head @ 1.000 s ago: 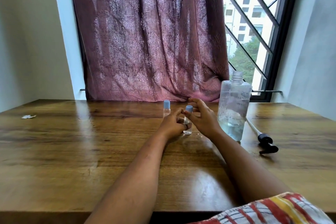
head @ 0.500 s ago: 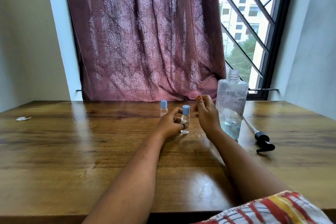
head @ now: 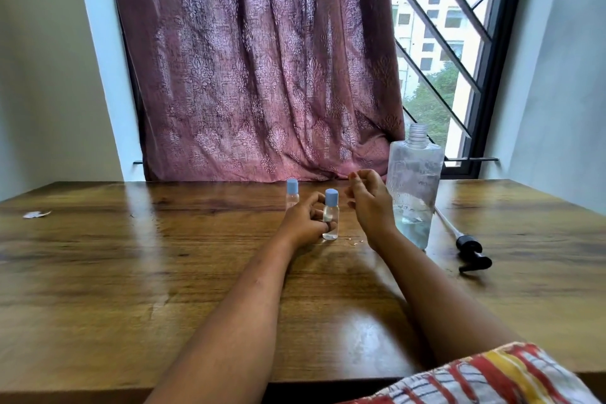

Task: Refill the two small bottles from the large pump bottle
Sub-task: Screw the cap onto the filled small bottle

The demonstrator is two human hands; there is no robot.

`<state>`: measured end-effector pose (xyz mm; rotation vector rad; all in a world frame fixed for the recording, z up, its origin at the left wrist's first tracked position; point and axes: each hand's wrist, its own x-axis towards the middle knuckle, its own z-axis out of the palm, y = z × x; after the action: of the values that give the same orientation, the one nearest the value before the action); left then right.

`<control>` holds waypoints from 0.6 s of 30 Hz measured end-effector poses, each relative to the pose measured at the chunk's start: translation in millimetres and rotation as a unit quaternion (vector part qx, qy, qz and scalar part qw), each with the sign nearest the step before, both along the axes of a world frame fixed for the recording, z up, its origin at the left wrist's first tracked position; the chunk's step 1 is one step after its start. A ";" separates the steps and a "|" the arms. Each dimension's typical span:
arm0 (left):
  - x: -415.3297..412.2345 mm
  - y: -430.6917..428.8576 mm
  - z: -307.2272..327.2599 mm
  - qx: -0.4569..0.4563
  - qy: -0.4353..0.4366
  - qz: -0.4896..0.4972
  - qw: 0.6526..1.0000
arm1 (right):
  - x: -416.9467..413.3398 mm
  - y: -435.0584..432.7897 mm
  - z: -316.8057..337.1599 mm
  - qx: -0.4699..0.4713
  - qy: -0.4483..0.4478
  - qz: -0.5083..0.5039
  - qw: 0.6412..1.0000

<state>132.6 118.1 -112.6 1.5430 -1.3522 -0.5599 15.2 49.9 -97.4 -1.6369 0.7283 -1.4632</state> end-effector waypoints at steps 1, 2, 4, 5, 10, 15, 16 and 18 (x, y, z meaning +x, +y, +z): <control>-0.1 0.0 -0.1 -0.001 0.006 -0.003 1.000 | 0.8 0.1 -0.1 -0.001 0.005 0.029 1.000; -0.1 0.1 -0.1 -0.003 0.012 -0.005 1.000 | 1.6 0.6 -0.1 0.002 0.009 0.066 0.998; -0.3 0.1 -0.6 -0.010 0.019 -0.010 1.000 | 3.0 3.8 -1.0 0.010 0.029 0.131 0.991; -0.5 0.2 -0.4 -0.013 0.022 -0.010 1.000 | 3.9 4.5 -2.3 0.003 0.045 0.142 0.989; 0.0 -0.5 0.1 -0.019 -0.005 -0.006 1.000 | 1.2 4.0 -1.7 -0.062 0.098 0.084 0.990; 0.2 -1.8 -1.9 -0.014 0.014 -0.012 1.000 | -2.0 1.1 -0.1 -0.071 0.113 0.017 0.991; 0.6 -1.9 -2.2 -0.015 0.014 -0.012 1.000 | -1.7 0.6 -0.7 -0.073 0.118 0.014 0.990; 1.7 -1.6 -2.2 -0.016 0.017 -0.015 1.000 | -0.1 -0.3 -2.9 -0.063 0.132 0.031 0.989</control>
<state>134.3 116.5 -114.8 1.4840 -1.3549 -0.5785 15.0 49.6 -100.4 -1.9594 0.7333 -1.2837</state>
